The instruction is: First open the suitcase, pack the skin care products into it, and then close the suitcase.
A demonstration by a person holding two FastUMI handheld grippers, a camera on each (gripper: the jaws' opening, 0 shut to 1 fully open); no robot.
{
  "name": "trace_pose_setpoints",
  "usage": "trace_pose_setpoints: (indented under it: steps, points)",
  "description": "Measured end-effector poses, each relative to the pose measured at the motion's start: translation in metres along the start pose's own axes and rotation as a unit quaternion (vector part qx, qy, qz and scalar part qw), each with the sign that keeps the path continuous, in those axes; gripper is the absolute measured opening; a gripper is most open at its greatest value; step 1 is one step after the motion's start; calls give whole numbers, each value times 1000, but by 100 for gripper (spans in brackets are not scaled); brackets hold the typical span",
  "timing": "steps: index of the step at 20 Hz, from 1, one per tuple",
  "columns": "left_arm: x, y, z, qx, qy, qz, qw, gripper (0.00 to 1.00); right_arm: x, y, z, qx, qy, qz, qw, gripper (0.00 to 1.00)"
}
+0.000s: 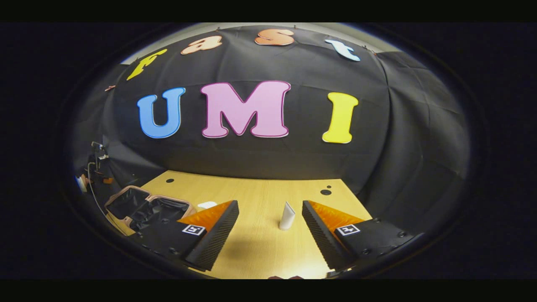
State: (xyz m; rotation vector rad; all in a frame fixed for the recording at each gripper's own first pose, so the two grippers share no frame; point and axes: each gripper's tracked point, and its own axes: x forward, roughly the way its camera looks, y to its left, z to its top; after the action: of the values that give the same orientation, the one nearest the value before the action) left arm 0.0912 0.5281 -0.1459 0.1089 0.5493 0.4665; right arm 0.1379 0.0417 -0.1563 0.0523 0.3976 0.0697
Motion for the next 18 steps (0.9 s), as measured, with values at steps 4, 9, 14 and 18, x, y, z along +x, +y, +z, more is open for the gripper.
trace_pose_setpoints:
  steps: [4, 9, 14, 18]
  points:
    - [-81, -211, -3, 20, -14, -221, 975, 100, 25, -13, -22, 17, 25, 15, 999, 97]
    - [-117, -403, -35, 28, 28, -332, 943, 98, 71, -38, -78, 8, 86, 29, 996, 97]
    - [-93, -463, -73, 105, 61, -307, 944, 98, 121, -45, -137, -12, 145, 55, 988, 99]
    - [-80, -486, -72, 81, 91, -270, 955, 99, 147, -48, -157, -12, 159, 64, 985, 99]
